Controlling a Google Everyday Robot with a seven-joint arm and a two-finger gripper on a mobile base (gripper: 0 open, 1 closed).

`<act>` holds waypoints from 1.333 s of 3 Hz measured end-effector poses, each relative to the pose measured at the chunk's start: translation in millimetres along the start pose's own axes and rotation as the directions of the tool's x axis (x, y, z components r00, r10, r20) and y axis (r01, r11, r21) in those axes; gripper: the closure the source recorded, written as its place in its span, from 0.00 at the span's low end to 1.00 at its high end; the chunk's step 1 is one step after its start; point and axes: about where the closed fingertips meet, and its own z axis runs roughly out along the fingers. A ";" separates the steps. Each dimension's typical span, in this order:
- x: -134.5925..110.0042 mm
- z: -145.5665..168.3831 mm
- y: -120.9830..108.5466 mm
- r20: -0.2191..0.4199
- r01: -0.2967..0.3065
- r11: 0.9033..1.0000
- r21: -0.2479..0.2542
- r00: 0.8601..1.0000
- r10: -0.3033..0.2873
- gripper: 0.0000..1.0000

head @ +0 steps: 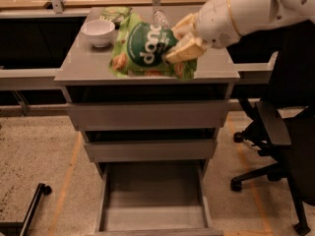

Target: Pick green rice chip bag from bottom drawer and place on counter

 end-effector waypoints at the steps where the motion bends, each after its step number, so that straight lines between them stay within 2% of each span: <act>1: -11.5 -0.8 -9.9 -0.022 0.025 0.999 0.035 0.999 -0.025 1.00; 2: -10.9 -0.2 -8.9 -0.020 0.023 0.999 0.032 1.000 -0.023 1.00; 3: -5.5 4.5 -16.6 -0.042 -0.023 0.996 0.087 0.999 0.027 1.00; 4: 16.6 15.0 -43.4 -0.091 -0.067 0.985 0.158 0.992 0.082 1.00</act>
Offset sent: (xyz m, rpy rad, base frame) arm 0.0036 0.0071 0.0118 -0.0227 -0.0322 -0.0291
